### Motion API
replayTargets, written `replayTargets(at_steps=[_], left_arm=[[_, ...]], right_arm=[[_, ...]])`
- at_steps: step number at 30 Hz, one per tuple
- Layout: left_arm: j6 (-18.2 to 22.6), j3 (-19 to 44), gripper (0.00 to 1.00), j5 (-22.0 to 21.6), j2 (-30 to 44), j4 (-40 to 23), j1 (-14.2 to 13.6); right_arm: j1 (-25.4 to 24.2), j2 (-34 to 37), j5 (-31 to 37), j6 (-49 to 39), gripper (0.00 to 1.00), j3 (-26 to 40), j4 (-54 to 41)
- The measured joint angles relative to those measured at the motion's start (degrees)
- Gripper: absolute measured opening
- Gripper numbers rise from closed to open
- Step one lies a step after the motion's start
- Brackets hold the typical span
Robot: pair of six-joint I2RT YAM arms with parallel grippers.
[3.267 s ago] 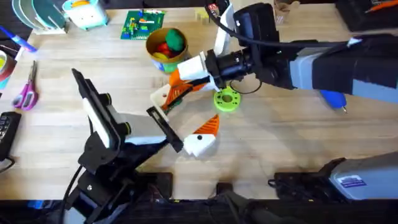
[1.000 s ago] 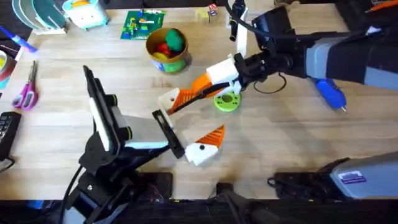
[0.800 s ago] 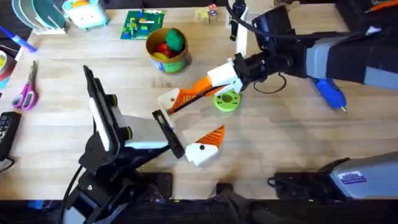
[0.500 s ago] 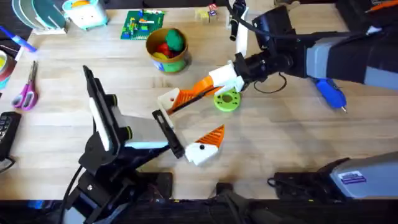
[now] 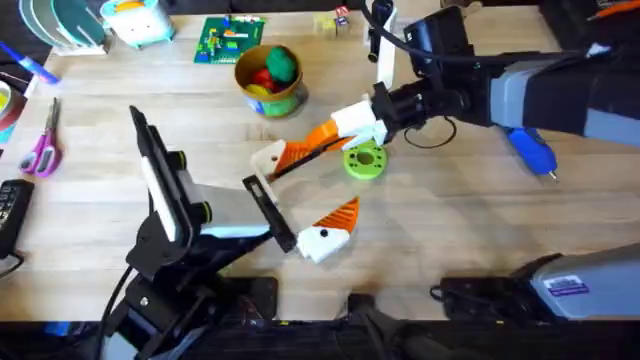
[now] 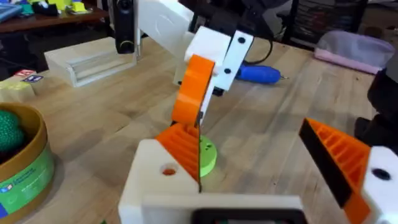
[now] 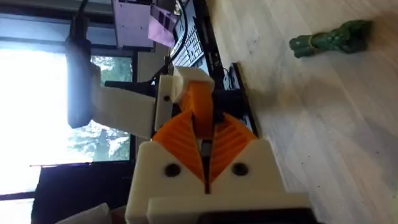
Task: Pick up the gripper from the table and insert it into the empty holder that is missing its gripper. Then pick up a screw, insert it into the mounting hole, and use the screwdriver to tighten it. Finally, clean up the table by picking up the vegetable and placing it into the bucket.
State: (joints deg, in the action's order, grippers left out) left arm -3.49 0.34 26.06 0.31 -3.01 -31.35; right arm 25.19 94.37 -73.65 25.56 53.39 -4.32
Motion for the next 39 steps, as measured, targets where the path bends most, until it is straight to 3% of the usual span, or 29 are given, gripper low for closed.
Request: replayTargets(at_steps=[6,26,33,36,39], left_arm=[[0.0,0.0,0.992,-0.15,0.0,-0.02,0.0],[0.04,0.0,0.993,1.2,-0.02,0.04,-0.02],[0.04,0.0,0.993,1.2,0.0,0.03,-0.02],[0.04,0.0,0.993,1.22,-0.02,0.02,-0.02],[0.07,0.0,0.993,1.22,0.0,0.04,-0.02]], right_arm=[[0.04,0.02,0.18,0.21,0.013,0.02,0.05],[-1.11,0.0,-2.75,0.71,0.285,0.0,-0.8],[-1.11,0.0,-2.75,0.82,0.328,0.0,-0.79],[-1.11,0.0,-2.77,0.83,0.316,0.0,-0.79],[-1.11,0.0,-2.73,0.81,0.161,0.0,-0.79]])
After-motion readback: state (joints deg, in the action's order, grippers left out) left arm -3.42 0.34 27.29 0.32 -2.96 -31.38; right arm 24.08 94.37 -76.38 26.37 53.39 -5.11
